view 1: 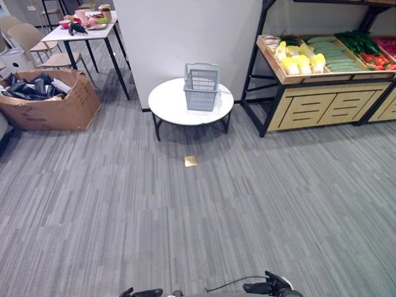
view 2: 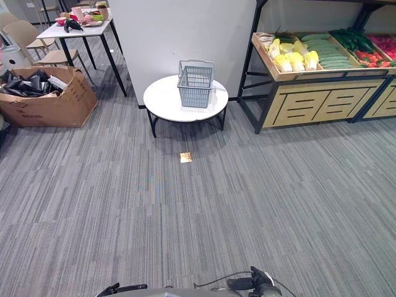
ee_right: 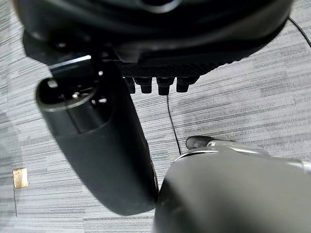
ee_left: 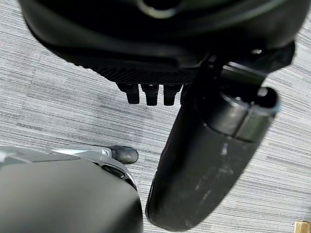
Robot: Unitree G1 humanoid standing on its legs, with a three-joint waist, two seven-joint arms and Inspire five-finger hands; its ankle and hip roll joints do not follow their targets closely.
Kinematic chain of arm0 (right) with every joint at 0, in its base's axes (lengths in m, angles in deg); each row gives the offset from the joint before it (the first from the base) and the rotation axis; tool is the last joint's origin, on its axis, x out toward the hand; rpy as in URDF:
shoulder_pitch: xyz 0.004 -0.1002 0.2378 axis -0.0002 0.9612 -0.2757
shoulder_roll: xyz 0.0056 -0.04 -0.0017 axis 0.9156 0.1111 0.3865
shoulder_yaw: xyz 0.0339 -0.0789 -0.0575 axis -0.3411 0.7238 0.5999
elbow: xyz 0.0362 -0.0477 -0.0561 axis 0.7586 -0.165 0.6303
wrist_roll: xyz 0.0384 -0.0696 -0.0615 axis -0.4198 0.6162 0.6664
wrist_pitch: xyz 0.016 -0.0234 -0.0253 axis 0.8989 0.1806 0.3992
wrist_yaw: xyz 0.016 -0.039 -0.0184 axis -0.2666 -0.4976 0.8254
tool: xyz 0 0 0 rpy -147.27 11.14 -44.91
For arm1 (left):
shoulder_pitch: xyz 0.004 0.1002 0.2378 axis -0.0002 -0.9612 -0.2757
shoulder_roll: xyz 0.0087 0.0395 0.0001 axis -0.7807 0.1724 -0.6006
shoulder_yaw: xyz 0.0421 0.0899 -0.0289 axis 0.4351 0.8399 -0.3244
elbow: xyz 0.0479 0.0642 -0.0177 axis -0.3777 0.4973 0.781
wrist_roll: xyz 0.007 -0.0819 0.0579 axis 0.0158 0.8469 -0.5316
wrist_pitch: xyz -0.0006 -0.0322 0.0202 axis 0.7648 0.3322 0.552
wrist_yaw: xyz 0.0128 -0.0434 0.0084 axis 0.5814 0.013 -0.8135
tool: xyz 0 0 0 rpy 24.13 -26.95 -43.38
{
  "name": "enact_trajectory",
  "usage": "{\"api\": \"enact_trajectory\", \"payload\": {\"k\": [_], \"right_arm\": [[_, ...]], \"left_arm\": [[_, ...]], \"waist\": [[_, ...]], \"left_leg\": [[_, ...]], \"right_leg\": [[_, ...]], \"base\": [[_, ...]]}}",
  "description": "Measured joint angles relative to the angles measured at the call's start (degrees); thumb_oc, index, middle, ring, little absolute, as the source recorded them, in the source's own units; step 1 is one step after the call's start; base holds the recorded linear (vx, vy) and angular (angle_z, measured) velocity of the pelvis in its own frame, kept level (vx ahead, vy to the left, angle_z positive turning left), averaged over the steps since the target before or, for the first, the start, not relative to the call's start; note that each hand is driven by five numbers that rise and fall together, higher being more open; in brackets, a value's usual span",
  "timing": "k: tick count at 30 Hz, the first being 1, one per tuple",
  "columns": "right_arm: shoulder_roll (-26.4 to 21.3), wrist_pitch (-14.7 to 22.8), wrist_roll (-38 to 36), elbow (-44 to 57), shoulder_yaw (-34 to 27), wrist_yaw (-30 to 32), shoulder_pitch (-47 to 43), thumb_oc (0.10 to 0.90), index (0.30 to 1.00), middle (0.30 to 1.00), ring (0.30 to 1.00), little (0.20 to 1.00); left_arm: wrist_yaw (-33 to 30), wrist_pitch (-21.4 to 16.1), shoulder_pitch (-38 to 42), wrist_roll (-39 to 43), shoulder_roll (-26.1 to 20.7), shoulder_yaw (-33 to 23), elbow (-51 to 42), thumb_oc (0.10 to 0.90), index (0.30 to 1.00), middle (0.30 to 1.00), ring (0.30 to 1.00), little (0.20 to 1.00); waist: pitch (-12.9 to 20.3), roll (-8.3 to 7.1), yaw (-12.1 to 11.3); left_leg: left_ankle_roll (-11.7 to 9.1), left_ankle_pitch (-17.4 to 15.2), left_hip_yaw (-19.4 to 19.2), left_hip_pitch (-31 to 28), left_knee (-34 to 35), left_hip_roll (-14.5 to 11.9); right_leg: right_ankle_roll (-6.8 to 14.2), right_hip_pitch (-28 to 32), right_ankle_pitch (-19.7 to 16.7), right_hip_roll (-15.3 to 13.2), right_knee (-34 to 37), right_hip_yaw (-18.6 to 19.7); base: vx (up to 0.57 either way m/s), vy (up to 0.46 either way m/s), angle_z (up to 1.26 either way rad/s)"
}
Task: Get the vegetables into the basket
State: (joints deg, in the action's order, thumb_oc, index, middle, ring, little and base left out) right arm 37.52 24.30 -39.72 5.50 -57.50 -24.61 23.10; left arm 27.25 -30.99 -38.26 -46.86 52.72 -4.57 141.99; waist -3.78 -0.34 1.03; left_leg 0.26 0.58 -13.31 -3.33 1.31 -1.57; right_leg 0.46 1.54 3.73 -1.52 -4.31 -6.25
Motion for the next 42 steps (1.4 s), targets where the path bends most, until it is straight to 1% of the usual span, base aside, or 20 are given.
{"api": "enact_trajectory", "payload": {"k": [7, 14, 23, 26, 29, 38, 42], "right_arm": [[-0.04, -0.13, 0.13, -1.02, -0.01, 0.74, -0.69, 0.900, 1.000, 1.000, 1.000, 1.000], [-0.26, -0.25, 0.49, -1.24, 0.00, 1.51, -1.00, 0.900, 1.000, 1.000, 1.000, 1.000], [-0.18, -0.23, 0.53, -1.20, -0.01, 2.29, -1.04, 0.900, 1.000, 1.000, 1.000, 1.000], [-0.13, -0.21, 0.54, -1.19, 0.00, 2.41, -1.08, 0.900, 1.000, 1.000, 1.000, 1.000], [-0.03, -0.13, 0.81, -1.10, 0.03, 2.76, -1.09, 0.900, 1.000, 1.000, 1.000, 1.000], [0.44, 0.05, 2.25, -0.16, 0.14, 3.64, -1.12, 0.900, 1.000, 1.000, 1.000, 1.000], [0.45, 0.06, 2.25, 0.04, 0.14, 3.87, -1.10, 0.900, 1.000, 1.000, 1.000, 1.000]], "left_arm": [[-0.55, 0.13, 0.41, -0.81, -0.02, 0.60, 0.07, 0.900, 1.000, 1.000, 1.000, 1.000], [-0.43, 0.27, 0.72, -2.80, -0.04, 1.12, -0.02, 0.900, 1.000, 1.000, 1.000, 1.000], [-0.23, 0.44, 0.79, -2.89, -0.19, 1.13, -0.07, 0.900, 1.000, 1.000, 1.000, 1.000], [-0.43, 0.48, 1.03, -4.37, -0.29, 1.46, -0.08, 0.900, 1.000, 1.000, 1.000, 1.000], [-0.55, 0.46, 1.32, -5.27, -0.62, 3.23, -0.16, 0.900, 1.000, 1.000, 1.000, 1.000], [-0.90, 0.41, 1.70, -5.65, -1.17, 3.35, -0.56, 0.900, 1.000, 1.000, 1.000, 1.000], [-1.30, 0.35, 1.71, -5.63, -1.17, 3.34, -0.64, 0.900, 1.000, 1.000, 1.000, 1.000]], "waist": [[-0.31, 0.17, 0.01], [-0.55, -0.02, 0.02], [-0.75, -0.29, 0.05], [-0.88, -0.49, 0.05], [-0.94, -0.60, 0.08], [-1.68, -1.50, 0.07], [-1.83, -1.50, 0.12]], "left_leg": [[0.00, 0.00, 0.00, -0.42, 0.07, 0.02], [0.00, 0.00, 0.00, -0.67, 0.41, 0.02], [-0.01, 0.00, -0.03, -0.70, 0.46, 0.00], [-0.03, -0.01, -0.06, -0.68, 0.49, -0.01], [-0.04, -0.02, -0.16, -0.68, 0.49, -0.04], [-0.07, -0.04, -0.30, -0.63, 0.53, -0.08], [-0.07, -0.04, -0.41, -0.56, 0.55, -0.09]], "right_leg": [[0.02, 1.25, -0.67, 0.09, 1.74, 0.02], [0.03, 1.36, -0.70, 0.15, 1.75, 0.03], [0.01, 1.34, -0.74, 0.19, 1.75, 0.12], [0.01, 1.29, -0.74, 0.21, 1.76, 0.14], [0.00, 1.24, -0.73, 0.24, 1.76, 0.27], [-0.01, 1.18, -0.75, 0.29, 1.97, 0.46], [-0.05, 1.19, -0.83, 0.32, 2.28, 0.62]], "base": [[0.00, 0.000, 0.00], [0.00, 0.000, 0.00], [0.00, 0.000, 0.00], [0.00, 0.000, 0.00], [0.01, -0.007, -0.01], [0.00, -0.002, 0.00], [0.00, 0.000, 0.00]]}}
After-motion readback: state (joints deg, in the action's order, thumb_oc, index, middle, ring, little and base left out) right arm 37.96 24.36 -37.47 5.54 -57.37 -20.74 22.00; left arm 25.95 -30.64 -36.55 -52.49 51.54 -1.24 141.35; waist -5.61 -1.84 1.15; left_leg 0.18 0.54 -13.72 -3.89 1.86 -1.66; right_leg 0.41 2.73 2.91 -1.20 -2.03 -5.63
